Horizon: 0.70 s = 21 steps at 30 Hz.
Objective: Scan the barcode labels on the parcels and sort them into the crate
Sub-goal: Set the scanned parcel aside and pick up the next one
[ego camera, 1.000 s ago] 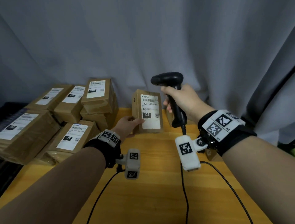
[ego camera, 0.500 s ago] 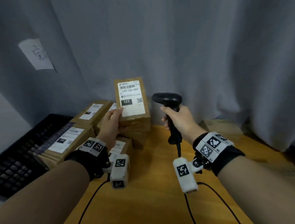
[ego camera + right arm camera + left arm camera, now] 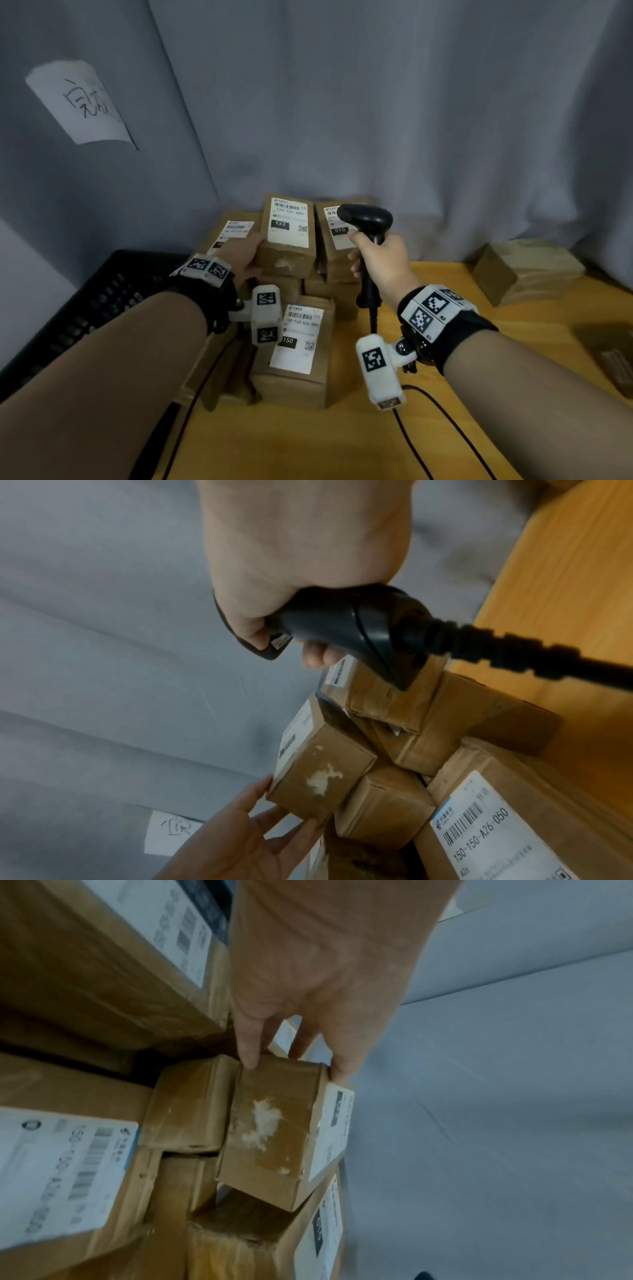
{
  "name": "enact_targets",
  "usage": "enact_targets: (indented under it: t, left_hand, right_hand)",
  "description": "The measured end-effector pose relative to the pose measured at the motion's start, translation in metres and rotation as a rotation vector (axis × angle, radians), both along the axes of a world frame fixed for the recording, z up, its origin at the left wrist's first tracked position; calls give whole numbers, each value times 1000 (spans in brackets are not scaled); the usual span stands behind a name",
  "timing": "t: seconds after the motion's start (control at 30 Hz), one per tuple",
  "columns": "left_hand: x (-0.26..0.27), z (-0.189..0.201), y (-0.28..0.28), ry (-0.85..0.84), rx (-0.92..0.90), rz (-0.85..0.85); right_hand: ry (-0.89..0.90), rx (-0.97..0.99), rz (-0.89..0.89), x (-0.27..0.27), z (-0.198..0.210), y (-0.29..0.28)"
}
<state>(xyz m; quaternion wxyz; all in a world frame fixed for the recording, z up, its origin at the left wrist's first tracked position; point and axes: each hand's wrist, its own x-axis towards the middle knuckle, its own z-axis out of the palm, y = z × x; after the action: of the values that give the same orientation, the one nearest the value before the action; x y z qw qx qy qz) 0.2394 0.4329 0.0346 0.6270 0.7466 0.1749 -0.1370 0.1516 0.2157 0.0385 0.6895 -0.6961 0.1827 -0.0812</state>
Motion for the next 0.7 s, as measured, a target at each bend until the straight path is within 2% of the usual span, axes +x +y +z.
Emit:
enact_targets:
  t: [0.07, 0.13, 0.17, 0.23, 0.4, 0.47, 0.57, 0.7]
  left_hand:
    - [6, -10, -3, 1, 192, -81]
    - [12, -14, -1, -69, 195, -173]
    - [14, -15, -4, -110, 196, -168]
    - [16, -18, -8, -75, 95, -80]
    - [19, -29, -11, -119, 147, 1]
    - [23, -42, -10, -105, 149, -13]
    - [23, -50, -9, -79, 149, 54]
    - [-24, -11, -34, -98, 167, 49]
  right_hand:
    - [4, 3, -32, 1, -5, 1]
    - [15, -3, -43, 0, -7, 0]
    - [19, -7, -46, 0, -7, 0]
    - [21, -14, -55, -1, -7, -1]
    - [17, -28, -48, -3, -8, 2]
    - [24, -36, -35, -5, -10, 2]
    - [39, -14, -25, -11, -13, -2]
    - [51, 12, -12, -25, -16, -20]
